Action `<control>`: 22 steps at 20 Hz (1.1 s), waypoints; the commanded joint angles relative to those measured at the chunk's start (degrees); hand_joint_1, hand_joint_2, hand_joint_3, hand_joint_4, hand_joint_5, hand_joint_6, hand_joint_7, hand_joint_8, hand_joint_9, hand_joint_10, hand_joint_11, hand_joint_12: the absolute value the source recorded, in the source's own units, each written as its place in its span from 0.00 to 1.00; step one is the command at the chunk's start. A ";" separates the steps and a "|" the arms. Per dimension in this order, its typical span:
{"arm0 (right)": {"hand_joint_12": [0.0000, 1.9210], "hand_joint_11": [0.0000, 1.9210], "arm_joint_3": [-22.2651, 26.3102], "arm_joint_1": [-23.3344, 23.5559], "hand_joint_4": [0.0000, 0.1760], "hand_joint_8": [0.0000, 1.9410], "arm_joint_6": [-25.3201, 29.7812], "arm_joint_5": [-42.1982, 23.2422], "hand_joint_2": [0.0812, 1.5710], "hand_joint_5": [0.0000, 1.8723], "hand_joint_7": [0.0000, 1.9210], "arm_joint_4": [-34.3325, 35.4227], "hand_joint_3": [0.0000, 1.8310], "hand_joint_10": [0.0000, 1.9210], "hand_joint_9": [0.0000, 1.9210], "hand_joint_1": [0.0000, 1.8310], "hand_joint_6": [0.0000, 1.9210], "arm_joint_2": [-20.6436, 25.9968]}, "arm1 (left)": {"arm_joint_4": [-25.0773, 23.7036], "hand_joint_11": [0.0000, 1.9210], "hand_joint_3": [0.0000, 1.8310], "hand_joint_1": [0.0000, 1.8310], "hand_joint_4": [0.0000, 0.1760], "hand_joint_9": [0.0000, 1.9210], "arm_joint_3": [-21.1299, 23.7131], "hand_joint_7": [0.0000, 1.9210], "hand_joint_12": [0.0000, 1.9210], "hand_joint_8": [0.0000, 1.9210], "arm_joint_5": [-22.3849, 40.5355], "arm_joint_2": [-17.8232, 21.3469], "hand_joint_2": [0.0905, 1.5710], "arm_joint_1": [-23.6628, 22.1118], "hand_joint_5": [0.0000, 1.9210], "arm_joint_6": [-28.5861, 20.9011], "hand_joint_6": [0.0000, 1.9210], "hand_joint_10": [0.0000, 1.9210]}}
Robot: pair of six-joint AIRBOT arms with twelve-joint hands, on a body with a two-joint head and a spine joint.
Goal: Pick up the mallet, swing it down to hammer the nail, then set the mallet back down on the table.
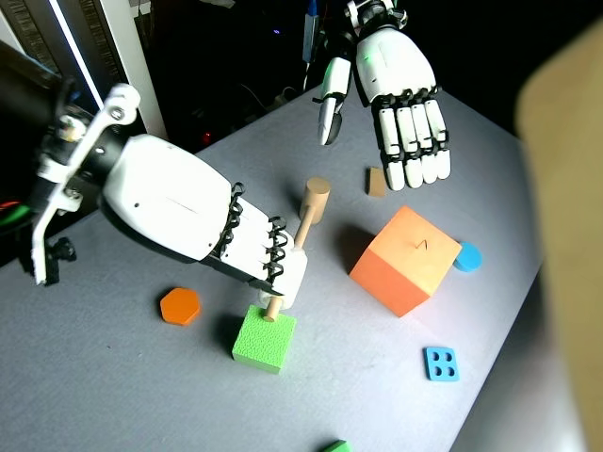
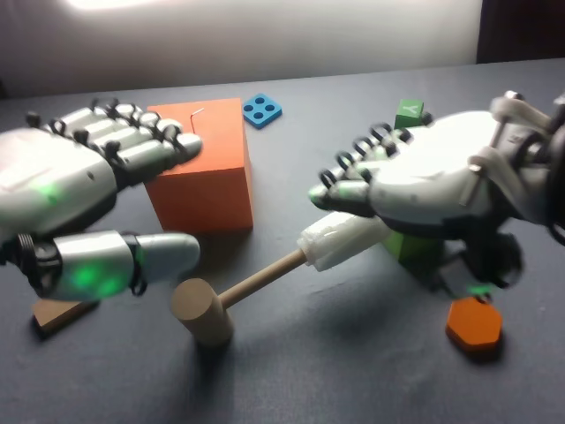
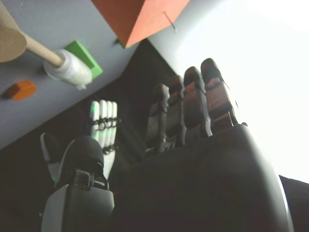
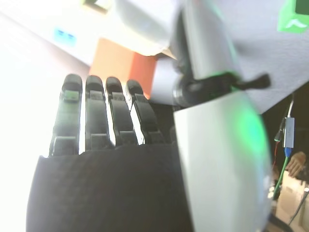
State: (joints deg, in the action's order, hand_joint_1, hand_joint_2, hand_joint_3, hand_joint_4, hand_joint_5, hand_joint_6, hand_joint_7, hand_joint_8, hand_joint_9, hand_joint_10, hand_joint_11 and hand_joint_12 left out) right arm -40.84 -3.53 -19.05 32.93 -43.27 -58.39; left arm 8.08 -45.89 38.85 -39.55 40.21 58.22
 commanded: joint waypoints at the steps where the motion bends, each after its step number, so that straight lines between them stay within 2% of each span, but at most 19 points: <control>1: 0.00 0.00 -0.27 0.09 0.00 0.00 1.82 -2.48 0.60 0.00 0.00 -4.16 0.00 0.00 0.00 0.69 0.00 -0.37 | -1.28 0.00 0.00 0.00 0.00 0.03 -0.66 0.05 0.10 0.00 7.55 -0.39 0.82 0.08 0.07 -1.79 0.00 0.00; 4: 0.00 0.00 -1.98 -0.37 0.00 0.00 7.13 -1.98 0.60 0.00 0.00 -9.81 0.00 0.00 0.00 0.69 0.00 -3.60 | -2.42 0.00 0.00 0.00 0.00 0.02 -2.48 0.03 0.09 0.00 12.51 -2.88 0.82 2.76 0.06 -4.76 0.00 0.00; 5: 0.00 0.00 -2.87 -0.36 0.00 0.00 8.32 -1.77 0.60 0.00 0.00 -9.97 0.00 0.00 0.00 0.66 0.00 -4.55 | -2.44 0.00 0.00 0.00 0.00 0.02 -2.73 0.03 0.07 0.00 12.53 -3.36 0.82 2.89 0.06 -4.74 0.00 0.00; 7: 0.00 0.00 -4.83 -0.55 0.00 0.00 10.60 -1.14 0.57 0.00 0.00 -9.99 0.00 0.00 0.00 0.70 0.00 -6.30 | -2.44 0.00 0.00 0.00 0.00 0.02 -3.15 0.04 0.07 0.00 12.03 -4.32 0.82 3.12 0.06 -4.46 0.00 0.00; 15: 0.00 0.00 -10.70 -3.86 0.00 0.00 12.44 -1.27 0.57 0.00 0.00 -10.02 0.00 0.00 0.00 0.71 0.00 -11.21 | -2.00 0.01 0.00 0.00 0.00 0.03 -5.24 0.05 0.07 0.00 9.44 -6.06 0.83 4.31 0.08 -1.92 0.00 0.00; 22: 0.00 0.00 -15.57 -5.44 0.00 0.00 14.40 -2.88 0.60 0.00 0.00 -10.04 0.00 0.00 0.00 0.68 0.00 -15.69 | 0.58 0.01 0.00 0.00 0.00 0.03 -7.40 0.04 0.07 0.00 11.19 -7.65 0.82 4.50 0.07 -1.67 0.00 0.00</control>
State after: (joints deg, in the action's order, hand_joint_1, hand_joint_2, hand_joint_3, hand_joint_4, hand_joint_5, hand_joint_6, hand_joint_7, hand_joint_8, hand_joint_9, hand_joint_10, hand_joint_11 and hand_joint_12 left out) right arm -56.80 -9.19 -4.69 32.45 -51.27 -74.56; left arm 8.67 -53.17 43.24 -47.42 45.17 56.69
